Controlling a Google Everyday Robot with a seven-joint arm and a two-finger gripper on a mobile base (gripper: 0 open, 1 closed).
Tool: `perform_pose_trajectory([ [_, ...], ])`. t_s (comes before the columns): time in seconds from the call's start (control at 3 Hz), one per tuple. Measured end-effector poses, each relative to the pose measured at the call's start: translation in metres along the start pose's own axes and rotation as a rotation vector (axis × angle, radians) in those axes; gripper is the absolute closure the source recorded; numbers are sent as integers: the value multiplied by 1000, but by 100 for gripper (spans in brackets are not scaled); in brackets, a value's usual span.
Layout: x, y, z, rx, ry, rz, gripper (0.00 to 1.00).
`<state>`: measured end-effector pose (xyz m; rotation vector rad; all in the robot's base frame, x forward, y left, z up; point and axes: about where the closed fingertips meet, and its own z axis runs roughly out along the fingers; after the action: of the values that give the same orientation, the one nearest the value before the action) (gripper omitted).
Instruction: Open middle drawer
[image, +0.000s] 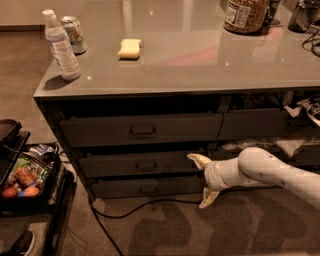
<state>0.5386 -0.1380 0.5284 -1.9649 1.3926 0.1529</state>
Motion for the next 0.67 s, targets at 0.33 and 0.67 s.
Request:
perform_pose_trajectory([
  [0.33,26,-3,21,19,12,4,0],
  [0.67,49,-8,40,55,32,0,0],
])
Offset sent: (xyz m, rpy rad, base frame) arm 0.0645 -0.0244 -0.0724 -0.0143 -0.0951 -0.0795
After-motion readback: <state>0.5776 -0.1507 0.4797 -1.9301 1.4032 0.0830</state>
